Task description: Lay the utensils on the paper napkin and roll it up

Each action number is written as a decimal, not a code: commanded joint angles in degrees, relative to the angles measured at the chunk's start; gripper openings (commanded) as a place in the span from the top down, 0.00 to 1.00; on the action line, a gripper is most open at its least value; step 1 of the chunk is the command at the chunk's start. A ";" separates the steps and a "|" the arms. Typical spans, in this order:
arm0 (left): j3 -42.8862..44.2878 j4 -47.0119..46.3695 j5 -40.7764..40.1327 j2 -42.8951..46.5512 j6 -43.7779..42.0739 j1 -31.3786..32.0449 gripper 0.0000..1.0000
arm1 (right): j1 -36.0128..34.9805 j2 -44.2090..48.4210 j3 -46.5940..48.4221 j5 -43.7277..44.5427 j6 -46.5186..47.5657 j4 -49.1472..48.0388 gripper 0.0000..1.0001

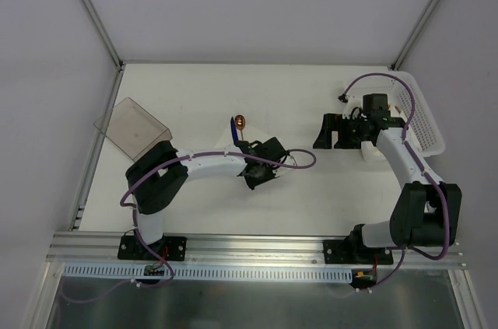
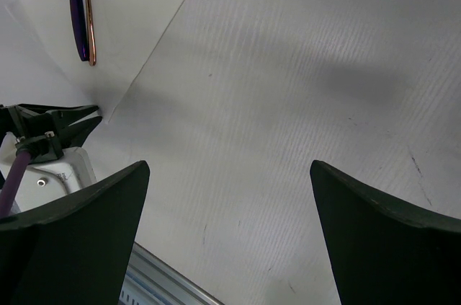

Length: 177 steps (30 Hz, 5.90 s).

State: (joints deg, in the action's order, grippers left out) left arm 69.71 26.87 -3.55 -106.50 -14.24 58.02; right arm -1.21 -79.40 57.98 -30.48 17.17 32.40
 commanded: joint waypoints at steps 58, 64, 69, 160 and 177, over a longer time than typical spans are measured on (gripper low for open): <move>9.91 2.66 4.52 1.12 -1.93 -8.62 1.00 | 0.60 -7.33 0.91 -14.76 -2.31 2.05 0.09; 10.53 1.34 3.90 -0.02 -4.30 -10.73 0.99 | -2.20 -12.88 0.65 -21.98 -4.77 0.82 0.28; 10.27 0.46 3.90 -1.25 -5.27 -11.61 0.97 | -5.29 -14.47 -0.58 -23.75 -9.68 -4.87 0.42; -18.20 -25.91 10.58 12.19 55.19 -19.08 0.87 | -24.98 -37.67 6.54 -9.95 -38.17 -26.16 1.00; -20.05 -23.71 8.30 7.45 57.22 -20.49 0.92 | -24.98 -37.33 7.15 -9.95 -36.33 -24.93 1.00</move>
State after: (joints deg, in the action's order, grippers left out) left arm 50.68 1.58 7.05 -97.54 41.50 37.65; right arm -25.71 -115.98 64.12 -42.81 -21.56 4.25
